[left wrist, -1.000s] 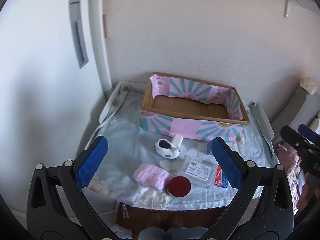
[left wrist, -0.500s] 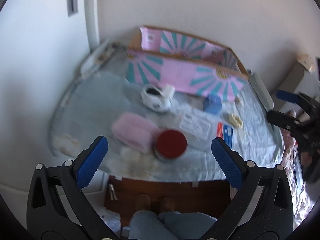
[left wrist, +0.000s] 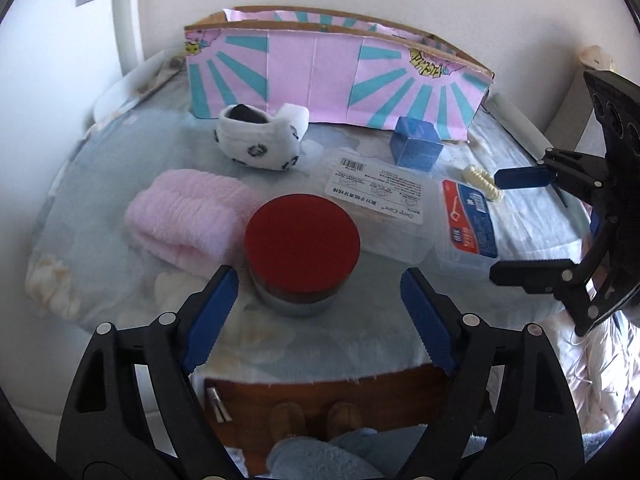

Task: Organize objects
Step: 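Grasp the red-lidded tin with the left tool while the right tool grasps the floss box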

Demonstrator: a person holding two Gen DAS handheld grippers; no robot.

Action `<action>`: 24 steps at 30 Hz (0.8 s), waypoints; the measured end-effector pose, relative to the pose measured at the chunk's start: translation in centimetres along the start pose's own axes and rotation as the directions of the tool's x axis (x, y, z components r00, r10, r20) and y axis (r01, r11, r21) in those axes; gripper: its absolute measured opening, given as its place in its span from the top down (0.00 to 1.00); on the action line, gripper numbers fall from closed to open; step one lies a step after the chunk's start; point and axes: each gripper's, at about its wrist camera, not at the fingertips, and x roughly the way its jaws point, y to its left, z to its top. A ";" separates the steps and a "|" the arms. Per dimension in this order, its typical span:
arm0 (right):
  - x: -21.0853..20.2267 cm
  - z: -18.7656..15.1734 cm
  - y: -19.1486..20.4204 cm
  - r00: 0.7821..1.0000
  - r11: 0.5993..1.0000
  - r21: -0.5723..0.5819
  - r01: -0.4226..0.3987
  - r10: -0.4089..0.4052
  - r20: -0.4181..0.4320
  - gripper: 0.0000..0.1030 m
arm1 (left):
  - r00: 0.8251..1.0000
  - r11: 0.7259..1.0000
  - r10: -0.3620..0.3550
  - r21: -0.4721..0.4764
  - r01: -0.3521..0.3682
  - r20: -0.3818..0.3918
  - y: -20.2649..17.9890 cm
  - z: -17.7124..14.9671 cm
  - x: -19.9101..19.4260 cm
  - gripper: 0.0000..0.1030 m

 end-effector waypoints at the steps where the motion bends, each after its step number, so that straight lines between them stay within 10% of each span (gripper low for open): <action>1: 0.4 0.0 -0.1 1.000 1.000 -0.001 -0.006 0.006 -0.001 0.09 | 1.000 1.000 -0.004 0.004 0.004 0.004 0.0 0.1 0.2 0.22; 24: 2.4 0.8 0.1 0.999 0.998 -0.041 -0.039 0.040 0.019 0.21 | 1.000 0.997 -0.011 0.075 0.011 0.003 0.0 0.7 1.8 0.50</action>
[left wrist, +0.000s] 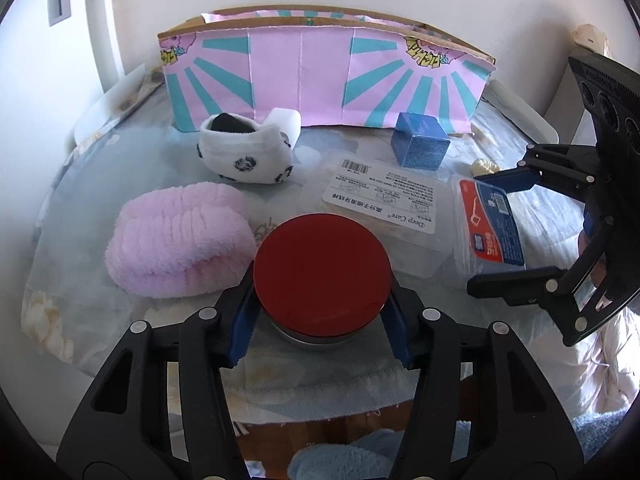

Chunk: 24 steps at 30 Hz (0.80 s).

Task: Organize objects
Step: 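Grasp the red-lidded tin with the left tool while the right tool grasps the floss box, then carry both held items into the cardboard box and open both tools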

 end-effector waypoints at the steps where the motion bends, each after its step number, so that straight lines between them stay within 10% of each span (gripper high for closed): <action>1: -0.3 0.1 0.0 1.000 1.000 0.006 0.006 -0.006 0.004 0.21 | 1.000 1.000 -0.003 -0.006 0.003 -0.003 0.1 -0.1 -0.2 0.50; 13: -6.1 3.0 -0.4 0.990 0.964 0.241 0.114 -0.129 0.048 0.21 | 1.000 0.996 0.014 -0.092 -0.013 0.015 0.8 3.4 -5.6 0.50; 24: -15.2 8.5 -0.4 0.908 0.755 0.559 0.342 -0.419 0.009 0.21 | 0.991 0.994 0.094 -0.063 -0.088 0.099 0.8 13.2 -12.3 0.50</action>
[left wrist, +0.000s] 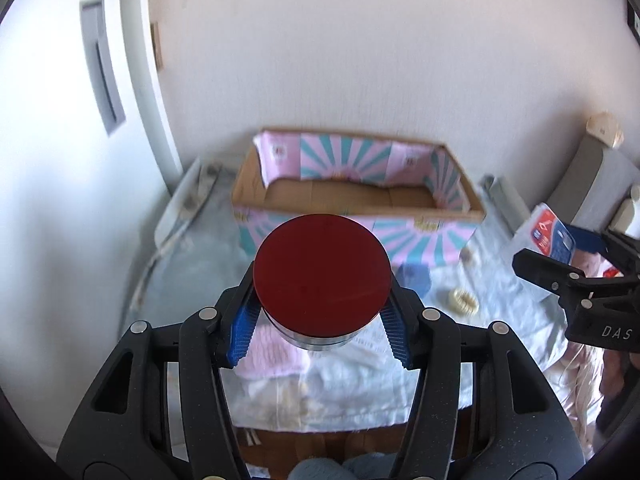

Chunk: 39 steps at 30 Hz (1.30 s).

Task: Organize objects
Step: 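Carry both held items into the cardboard box and open both tools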

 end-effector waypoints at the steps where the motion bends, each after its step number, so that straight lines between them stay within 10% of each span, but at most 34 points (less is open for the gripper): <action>1: -0.5 0.4 -0.2 1.000 0.999 0.030 0.021 -0.021 0.004 0.21 | 1.000 1.000 -0.002 0.001 0.002 0.005 0.0 0.4 -0.2 0.50; 21: 0.0 4.8 -1.2 0.988 0.982 0.129 0.137 -0.145 0.059 0.21 | 1.000 1.000 -0.007 -0.023 0.006 -0.027 3.2 5.0 2.7 0.50; 39: 11.9 11.9 0.9 0.995 0.999 0.002 0.042 -0.041 -0.096 0.21 | 0.977 0.979 -0.132 0.130 0.155 -0.169 5.5 15.0 15.6 0.50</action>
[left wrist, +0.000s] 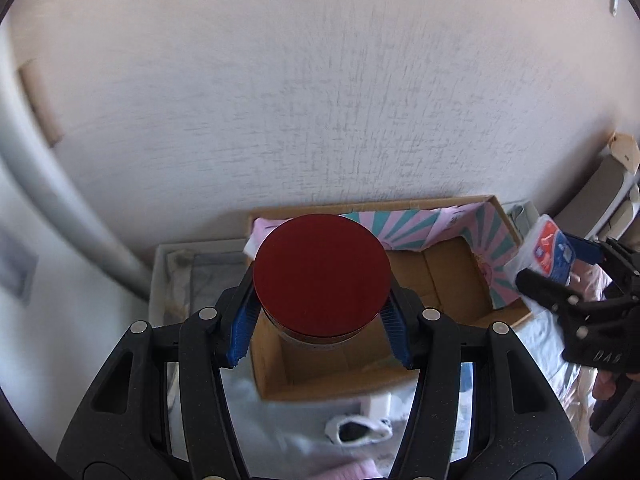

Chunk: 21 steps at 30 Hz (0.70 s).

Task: Organize objects
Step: 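Carry both held items into the cardboard box and open both tools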

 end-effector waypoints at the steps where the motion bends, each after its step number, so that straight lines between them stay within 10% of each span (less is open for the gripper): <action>1: 0.9 0.1 0.3 1.000 1.000 -0.026 0.003 -0.003 -0.011 0.21 | 1.000 1.000 -0.005 0.010 0.005 -0.013 -0.1 0.3 0.8 0.50; 21: 10.9 -1.6 0.9 0.971 0.990 -0.131 -0.048 0.016 -0.237 0.21 | 0.955 0.988 -0.092 0.095 0.123 -0.283 -1.4 -0.4 13.2 0.50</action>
